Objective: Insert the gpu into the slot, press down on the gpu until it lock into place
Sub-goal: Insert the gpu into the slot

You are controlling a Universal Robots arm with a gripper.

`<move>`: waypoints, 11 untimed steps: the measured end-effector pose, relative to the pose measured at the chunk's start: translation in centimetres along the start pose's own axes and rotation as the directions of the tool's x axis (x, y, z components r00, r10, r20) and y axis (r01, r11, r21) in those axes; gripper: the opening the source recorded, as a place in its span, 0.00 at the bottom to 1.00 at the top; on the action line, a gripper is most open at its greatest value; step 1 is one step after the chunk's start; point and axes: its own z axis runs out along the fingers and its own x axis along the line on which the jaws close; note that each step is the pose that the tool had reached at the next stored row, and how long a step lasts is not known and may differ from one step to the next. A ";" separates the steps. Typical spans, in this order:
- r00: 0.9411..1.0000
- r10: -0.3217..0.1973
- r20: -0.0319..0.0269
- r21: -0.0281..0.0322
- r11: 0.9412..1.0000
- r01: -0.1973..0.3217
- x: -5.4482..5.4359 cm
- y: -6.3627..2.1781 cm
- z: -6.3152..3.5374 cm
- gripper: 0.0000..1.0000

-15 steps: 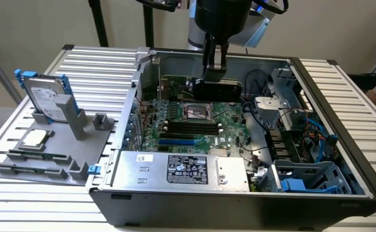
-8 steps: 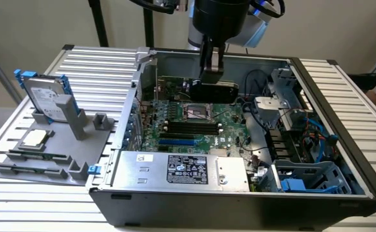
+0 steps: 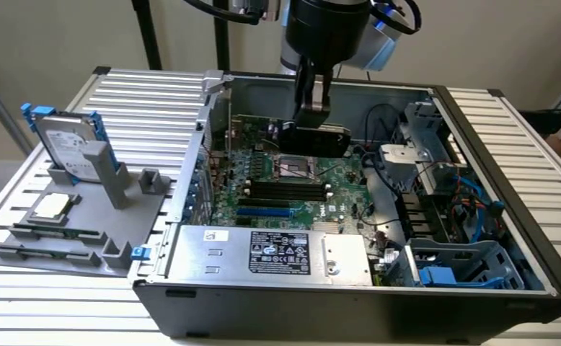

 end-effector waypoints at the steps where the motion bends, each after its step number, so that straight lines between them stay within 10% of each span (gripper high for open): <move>1: 1.000 0.000 0.000 0.000 1.000 0.000 0.0 -0.02 0.13 0.26; 11: 1.000 0.000 0.000 -0.002 1.000 0.000 0.3 -0.13 1.92 0.26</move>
